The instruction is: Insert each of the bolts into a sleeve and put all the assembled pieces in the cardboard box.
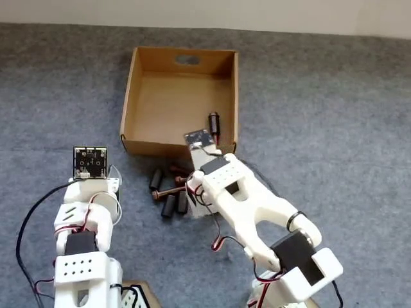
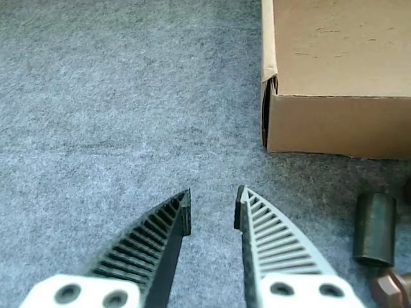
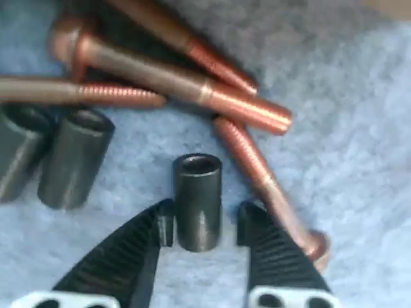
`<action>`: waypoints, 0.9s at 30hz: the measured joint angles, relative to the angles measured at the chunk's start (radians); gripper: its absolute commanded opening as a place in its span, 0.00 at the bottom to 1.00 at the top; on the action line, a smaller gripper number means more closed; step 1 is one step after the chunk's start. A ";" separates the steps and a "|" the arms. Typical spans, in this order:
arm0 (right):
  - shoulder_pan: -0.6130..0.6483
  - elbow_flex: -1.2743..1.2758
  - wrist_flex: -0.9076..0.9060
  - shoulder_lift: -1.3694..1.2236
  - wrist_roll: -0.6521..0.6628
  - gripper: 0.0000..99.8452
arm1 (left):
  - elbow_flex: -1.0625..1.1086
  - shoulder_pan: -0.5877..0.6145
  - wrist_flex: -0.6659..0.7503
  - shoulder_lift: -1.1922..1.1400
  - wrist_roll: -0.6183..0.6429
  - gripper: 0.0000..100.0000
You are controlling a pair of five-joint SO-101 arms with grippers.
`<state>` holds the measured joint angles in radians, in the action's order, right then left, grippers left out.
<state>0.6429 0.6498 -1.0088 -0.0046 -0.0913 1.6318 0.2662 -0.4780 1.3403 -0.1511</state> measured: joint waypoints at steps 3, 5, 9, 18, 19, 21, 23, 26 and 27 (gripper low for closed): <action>-0.005 0.000 0.000 0.000 0.147 0.01 | 0.000 0.000 0.000 0.000 0.000 0.14; -0.005 0.000 0.000 0.000 0.209 0.00 | 0.000 0.000 0.000 0.000 0.000 0.14; -0.026 0.000 -0.008 -0.002 0.239 0.00 | 0.000 0.000 0.000 0.000 0.000 0.14; -0.180 0.143 -0.032 0.213 0.249 0.01 | 0.000 0.000 0.000 0.000 0.000 0.14; -0.198 0.172 -0.034 0.265 0.249 0.01 | 0.000 0.000 0.000 0.000 0.000 0.14; -0.242 0.226 -0.034 0.379 0.249 0.01 | 0.000 0.000 0.000 0.000 0.000 0.14; -0.293 0.279 -0.034 0.477 0.249 0.01 | 0.000 0.000 0.000 0.000 0.000 0.14; -0.362 0.348 -0.035 0.562 0.249 0.01 | 0.000 0.000 0.000 0.000 0.000 0.14; -0.384 0.367 -0.035 0.566 0.249 0.01 | 0.000 0.000 0.000 0.000 0.000 0.14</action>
<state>0.2593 1.0165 -1.0441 0.5616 0.1573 1.6318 0.2662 -0.4780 1.3403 -0.1511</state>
